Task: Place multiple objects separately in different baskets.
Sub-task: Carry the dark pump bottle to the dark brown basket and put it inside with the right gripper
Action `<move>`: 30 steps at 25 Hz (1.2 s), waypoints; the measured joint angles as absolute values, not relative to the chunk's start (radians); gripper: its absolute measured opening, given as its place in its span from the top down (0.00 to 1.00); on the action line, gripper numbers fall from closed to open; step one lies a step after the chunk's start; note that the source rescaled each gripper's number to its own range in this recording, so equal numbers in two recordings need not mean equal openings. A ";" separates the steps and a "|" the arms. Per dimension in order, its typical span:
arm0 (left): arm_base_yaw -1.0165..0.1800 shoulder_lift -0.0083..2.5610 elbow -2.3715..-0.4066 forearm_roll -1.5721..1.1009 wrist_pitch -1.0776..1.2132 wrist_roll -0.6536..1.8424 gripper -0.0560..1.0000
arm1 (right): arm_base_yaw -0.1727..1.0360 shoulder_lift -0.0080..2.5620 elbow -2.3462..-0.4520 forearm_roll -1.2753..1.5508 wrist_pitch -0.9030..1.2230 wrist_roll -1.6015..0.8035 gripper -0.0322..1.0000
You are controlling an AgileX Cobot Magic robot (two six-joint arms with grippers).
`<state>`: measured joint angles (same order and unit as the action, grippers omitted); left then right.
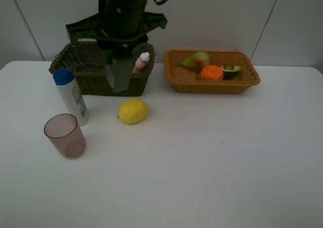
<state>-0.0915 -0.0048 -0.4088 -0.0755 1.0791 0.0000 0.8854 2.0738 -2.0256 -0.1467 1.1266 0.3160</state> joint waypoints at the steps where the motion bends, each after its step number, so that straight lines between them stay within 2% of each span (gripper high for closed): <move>1: -0.092 -0.005 -0.409 -0.075 1.079 0.000 0.00 | 0.877 2.074 -2.030 -0.147 1.103 0.305 0.88; 16: -0.092 -0.005 -0.409 -0.075 1.079 0.000 0.00 | 0.790 2.132 -2.033 -0.138 0.716 0.186 0.88; 30: -0.092 -0.005 -0.409 -0.075 1.079 0.000 0.00 | 0.693 2.275 -2.038 -0.113 0.515 0.111 0.88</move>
